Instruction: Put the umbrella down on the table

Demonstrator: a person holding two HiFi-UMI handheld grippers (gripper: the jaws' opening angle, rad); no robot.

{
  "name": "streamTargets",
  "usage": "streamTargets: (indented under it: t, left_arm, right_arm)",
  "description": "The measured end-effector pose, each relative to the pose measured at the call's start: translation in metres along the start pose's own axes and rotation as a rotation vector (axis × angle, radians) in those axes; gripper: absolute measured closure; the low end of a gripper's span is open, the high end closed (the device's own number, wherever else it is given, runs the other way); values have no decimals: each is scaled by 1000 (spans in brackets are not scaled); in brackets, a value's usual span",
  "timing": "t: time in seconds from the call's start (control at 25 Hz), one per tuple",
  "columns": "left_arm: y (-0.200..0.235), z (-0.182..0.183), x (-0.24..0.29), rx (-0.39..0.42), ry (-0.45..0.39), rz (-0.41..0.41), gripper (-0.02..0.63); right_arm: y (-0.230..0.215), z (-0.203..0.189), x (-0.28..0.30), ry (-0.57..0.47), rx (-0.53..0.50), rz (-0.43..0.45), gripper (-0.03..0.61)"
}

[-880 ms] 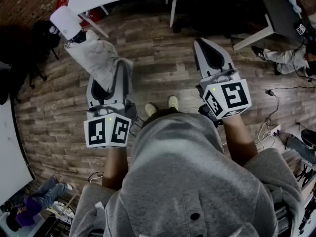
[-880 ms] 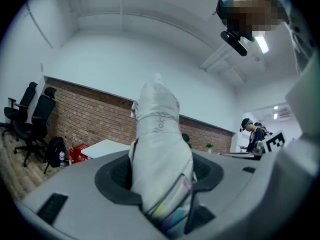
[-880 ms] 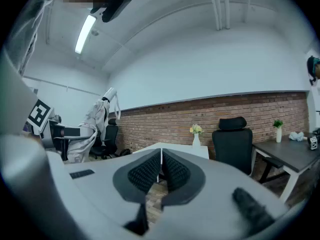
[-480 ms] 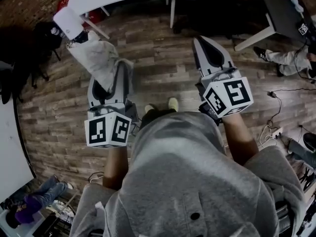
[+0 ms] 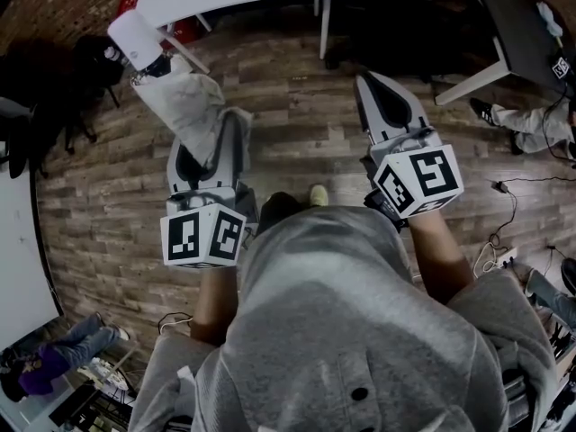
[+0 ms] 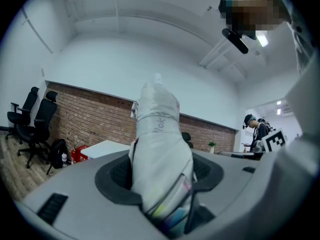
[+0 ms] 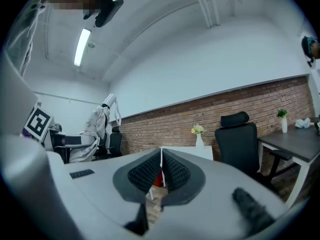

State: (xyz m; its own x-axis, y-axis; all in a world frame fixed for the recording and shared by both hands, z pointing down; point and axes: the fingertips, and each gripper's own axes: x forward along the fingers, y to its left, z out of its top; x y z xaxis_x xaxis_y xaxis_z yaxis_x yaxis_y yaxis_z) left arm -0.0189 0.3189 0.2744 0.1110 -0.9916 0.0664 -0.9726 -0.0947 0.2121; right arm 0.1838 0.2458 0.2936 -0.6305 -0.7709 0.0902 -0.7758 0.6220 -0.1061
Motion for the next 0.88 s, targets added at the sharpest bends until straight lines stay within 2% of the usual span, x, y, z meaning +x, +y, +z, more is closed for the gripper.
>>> streamTargets:
  t: [0.44,0.88]
  left_arm:
    - [-6,1,-12,3,-14,15,353]
    - [-13,6,-14,-2,-25,2,353]
  right_arm:
    - [7,-2,-5,-20,-1,37,554]
    - [8,1,-10,-33,-3,37,554]
